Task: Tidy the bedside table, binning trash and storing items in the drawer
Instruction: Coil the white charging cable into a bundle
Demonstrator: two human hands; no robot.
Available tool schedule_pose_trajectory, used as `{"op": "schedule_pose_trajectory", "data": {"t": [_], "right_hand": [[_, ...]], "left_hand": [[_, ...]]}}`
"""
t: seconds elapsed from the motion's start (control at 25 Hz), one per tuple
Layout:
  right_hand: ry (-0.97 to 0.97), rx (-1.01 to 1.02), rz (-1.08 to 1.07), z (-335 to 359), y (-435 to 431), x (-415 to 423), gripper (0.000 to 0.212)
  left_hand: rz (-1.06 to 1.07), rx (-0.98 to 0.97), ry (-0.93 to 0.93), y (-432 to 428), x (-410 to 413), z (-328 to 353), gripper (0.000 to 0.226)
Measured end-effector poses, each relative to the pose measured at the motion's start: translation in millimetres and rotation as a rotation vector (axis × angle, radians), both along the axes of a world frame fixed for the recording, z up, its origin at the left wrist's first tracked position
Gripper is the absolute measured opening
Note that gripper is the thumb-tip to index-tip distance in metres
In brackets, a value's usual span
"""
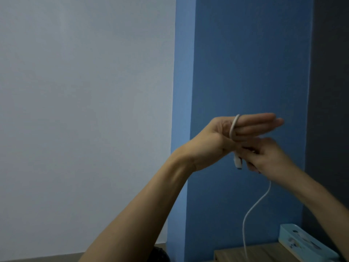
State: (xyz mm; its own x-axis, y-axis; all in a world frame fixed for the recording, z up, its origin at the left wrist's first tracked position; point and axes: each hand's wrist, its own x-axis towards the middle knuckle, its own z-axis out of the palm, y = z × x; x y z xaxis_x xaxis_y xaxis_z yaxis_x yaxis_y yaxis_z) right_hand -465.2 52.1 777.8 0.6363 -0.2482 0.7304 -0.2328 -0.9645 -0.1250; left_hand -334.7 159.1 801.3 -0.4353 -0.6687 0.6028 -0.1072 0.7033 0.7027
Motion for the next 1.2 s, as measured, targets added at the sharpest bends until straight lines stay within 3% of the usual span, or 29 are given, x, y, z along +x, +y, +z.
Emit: {"op": "schedule_pose_trajectory", "data": {"t": [0.16, 0.28, 0.44, 0.56, 0.64, 0.76, 0.88, 1.04, 1.2], "right_hand": [[0.088, -0.102, -0.105, 4, 16, -7, 0.024], [0.115, -0.173, -0.161, 6, 37, -13, 0.025], [-0.037, -0.228, -0.08, 17, 51, -25, 0.021], [-0.105, -0.081, 0.092, 26, 54, -34, 0.005], [-0.069, -0.071, 0.134, 29, 53, -41, 0.009], [-0.098, -0.204, 0.078, 31, 50, -43, 0.015], [-0.212, -0.293, 0.014, 31, 45, -41, 0.017], [-0.371, 0.023, 0.249, 32, 39, -36, 0.04], [-0.429, 0.24, 0.445, 30, 32, -22, 0.013]], "left_hand": [[0.375, -0.163, -0.098, -6, 6, -1, 0.08], [0.487, -0.179, -0.221, -12, 4, -6, 0.072], [0.338, -0.117, -0.221, -13, 3, -14, 0.028], [0.237, -0.027, -0.185, -10, 5, -15, 0.025], [0.237, 0.008, -0.209, -10, 5, -16, 0.02], [0.206, 0.057, -0.247, -9, 2, -17, 0.022], [0.177, 0.161, -0.193, -5, -4, -14, 0.047], [-0.031, 0.191, 0.031, -5, -7, -20, 0.039], [-0.093, 0.136, 0.052, -8, -12, -24, 0.032]]}}
